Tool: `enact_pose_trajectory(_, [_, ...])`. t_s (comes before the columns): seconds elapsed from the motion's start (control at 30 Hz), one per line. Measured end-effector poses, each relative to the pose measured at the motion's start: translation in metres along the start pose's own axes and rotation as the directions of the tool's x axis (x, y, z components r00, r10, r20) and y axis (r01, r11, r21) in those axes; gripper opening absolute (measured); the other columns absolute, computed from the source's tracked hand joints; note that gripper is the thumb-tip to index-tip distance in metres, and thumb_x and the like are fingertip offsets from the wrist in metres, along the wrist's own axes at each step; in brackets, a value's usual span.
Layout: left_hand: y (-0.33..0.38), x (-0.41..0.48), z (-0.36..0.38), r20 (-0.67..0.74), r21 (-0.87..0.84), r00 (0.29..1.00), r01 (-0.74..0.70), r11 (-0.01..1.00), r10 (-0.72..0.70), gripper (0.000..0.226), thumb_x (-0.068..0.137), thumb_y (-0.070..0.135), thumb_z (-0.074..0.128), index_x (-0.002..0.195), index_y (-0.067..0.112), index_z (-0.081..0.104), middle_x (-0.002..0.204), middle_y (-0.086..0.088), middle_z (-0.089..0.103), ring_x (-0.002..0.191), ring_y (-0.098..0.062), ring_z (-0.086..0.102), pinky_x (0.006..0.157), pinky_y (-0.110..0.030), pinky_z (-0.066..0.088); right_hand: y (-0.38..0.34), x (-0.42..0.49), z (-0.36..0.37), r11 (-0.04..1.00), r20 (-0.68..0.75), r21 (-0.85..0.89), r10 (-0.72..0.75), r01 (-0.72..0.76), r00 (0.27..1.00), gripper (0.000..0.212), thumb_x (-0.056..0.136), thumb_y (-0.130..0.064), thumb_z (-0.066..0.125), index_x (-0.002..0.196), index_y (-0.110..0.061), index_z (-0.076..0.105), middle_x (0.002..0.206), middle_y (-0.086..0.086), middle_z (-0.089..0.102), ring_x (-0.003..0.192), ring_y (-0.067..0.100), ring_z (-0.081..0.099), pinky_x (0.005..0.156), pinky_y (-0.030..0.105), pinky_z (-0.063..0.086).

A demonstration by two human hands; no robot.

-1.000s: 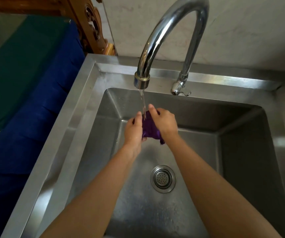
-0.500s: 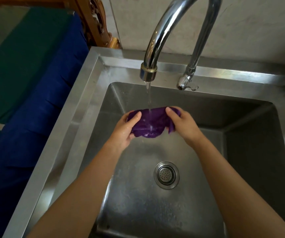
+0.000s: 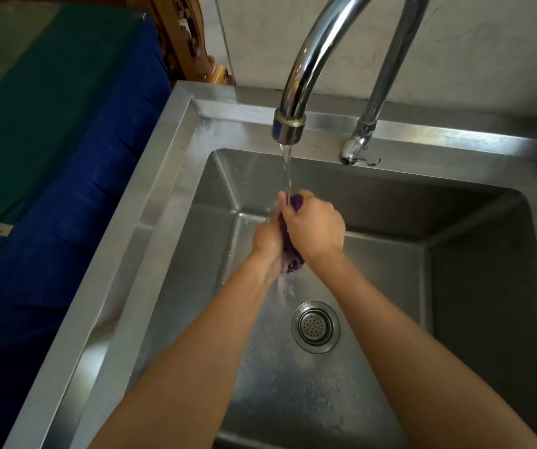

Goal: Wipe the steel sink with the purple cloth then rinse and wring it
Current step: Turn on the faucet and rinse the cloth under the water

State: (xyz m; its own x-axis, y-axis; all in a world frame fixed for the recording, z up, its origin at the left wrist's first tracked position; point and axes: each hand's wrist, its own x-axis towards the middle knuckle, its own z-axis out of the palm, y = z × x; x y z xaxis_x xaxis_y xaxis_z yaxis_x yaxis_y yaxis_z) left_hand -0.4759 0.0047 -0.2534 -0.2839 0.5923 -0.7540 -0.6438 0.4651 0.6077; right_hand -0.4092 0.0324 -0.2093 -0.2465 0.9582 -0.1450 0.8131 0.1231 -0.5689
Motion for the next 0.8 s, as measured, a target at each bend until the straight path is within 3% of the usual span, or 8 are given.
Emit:
enact_pose_trajectory(0.1, [-0.008,0.006,0.001,-0.041,0.135,0.993,-0.104,0.985,0.111,0.035,0.087,0.038,0.056,0.057,0.023,0.064,0.054,0.003,0.06,0.058,-0.02,0.058,0.053,-0.03,0.045,0.009,0.018,0.007,0.993,0.052,0.047,0.104,-0.106,0.993,0.048,0.095,-0.049,0.035,0.096,-0.01,0.063,0.097,0.018,0.068,0.091,0.039,0.062,0.069,0.034,0.042])
enact_pose_trajectory(0.17, [-0.012,0.004,-0.002,-0.098,0.323,0.96,-0.218,0.921,0.261,0.028,0.091,0.04,0.052,0.071,0.024,0.063,0.068,0.001,0.065,0.068,-0.02,0.063,0.062,-0.032,0.051,0.018,0.024,0.009,0.99,0.073,0.064,0.124,-0.129,0.99,0.049,0.095,-0.05,0.033,0.099,-0.01,0.062,0.098,0.018,0.067,0.093,0.038,0.062,0.072,0.036,0.045])
enact_pose_trajectory(0.27, [-0.009,0.001,-0.008,-0.133,0.37,0.908,-0.325,0.87,0.396,0.023,0.093,0.038,0.051,0.087,0.017,0.059,0.078,0.002,0.062,0.072,-0.014,0.06,0.062,-0.026,0.049,0.035,0.023,0.002,0.996,0.147,0.043,0.077,-0.084,0.986,0.047,0.096,-0.049,0.031,0.116,-0.013,0.053,0.105,0.018,0.066,0.098,0.038,0.061,0.082,0.044,0.05])
enact_pose_trajectory(0.37, [0.004,0.01,-0.009,-0.148,0.296,0.931,-0.279,0.914,0.332,0.016,0.091,0.03,0.056,0.087,0.015,0.062,0.075,0.002,0.06,0.068,-0.013,0.058,0.055,-0.024,0.046,0.046,0.01,-0.004,0.959,0.269,0.276,-0.014,-0.063,0.963,0.034,0.094,-0.04,0.044,0.12,-0.019,0.05,0.107,0.011,0.064,0.094,0.033,0.064,0.077,0.049,0.056])
enact_pose_trajectory(0.47, [0.009,0.021,-0.007,-0.15,0.243,0.951,-0.229,0.943,0.269,0.024,0.091,0.025,0.056,0.069,0.017,0.063,0.06,0.006,0.063,0.063,-0.011,0.057,0.056,-0.023,0.045,0.035,-0.007,-0.001,0.927,0.284,0.374,-0.103,-0.012,0.953,0.02,0.089,-0.033,0.057,0.1,-0.019,0.051,0.091,0.004,0.06,0.084,0.022,0.06,0.072,0.03,0.048])
enact_pose_trajectory(0.57, [-0.001,0.024,-0.005,-0.081,0.06,0.988,-0.125,0.99,0.13,0.043,0.095,0.029,0.046,0.058,0.018,0.062,0.045,0.007,0.06,0.059,-0.013,0.057,0.062,-0.025,0.046,0.017,-0.011,0.015,0.958,0.188,0.277,-0.136,0.08,0.973,0.026,0.086,-0.044,0.057,0.094,-0.021,0.048,0.086,0.01,0.063,0.082,0.028,0.059,0.067,0.029,0.038])
enact_pose_trajectory(0.7, [-0.013,0.026,-0.007,-0.068,0.064,0.998,-0.007,0.998,0.012,0.041,0.097,0.036,0.041,0.064,0.016,0.054,0.04,0.003,0.058,0.036,-0.009,0.056,0.035,-0.013,0.041,0.016,0.002,0.034,0.999,0.071,0.032,0.011,-0.013,0.997,0.042,0.093,-0.052,0.038,0.103,-0.016,0.056,0.099,0.016,0.068,0.095,0.037,0.062,0.067,0.034,0.037])
enact_pose_trajectory(0.8, [-0.02,0.035,-0.01,-0.053,0.066,0.998,0.03,0.997,-0.026,0.041,0.096,0.037,0.044,0.062,0.015,0.054,0.038,0.004,0.054,0.032,-0.009,0.052,0.032,-0.013,0.037,0.018,0.012,0.046,0.997,0.053,-0.073,0.02,-0.016,0.998,0.043,0.098,-0.044,0.03,0.105,-0.012,0.058,0.098,0.016,0.069,0.093,0.037,0.064,0.066,0.033,0.039])
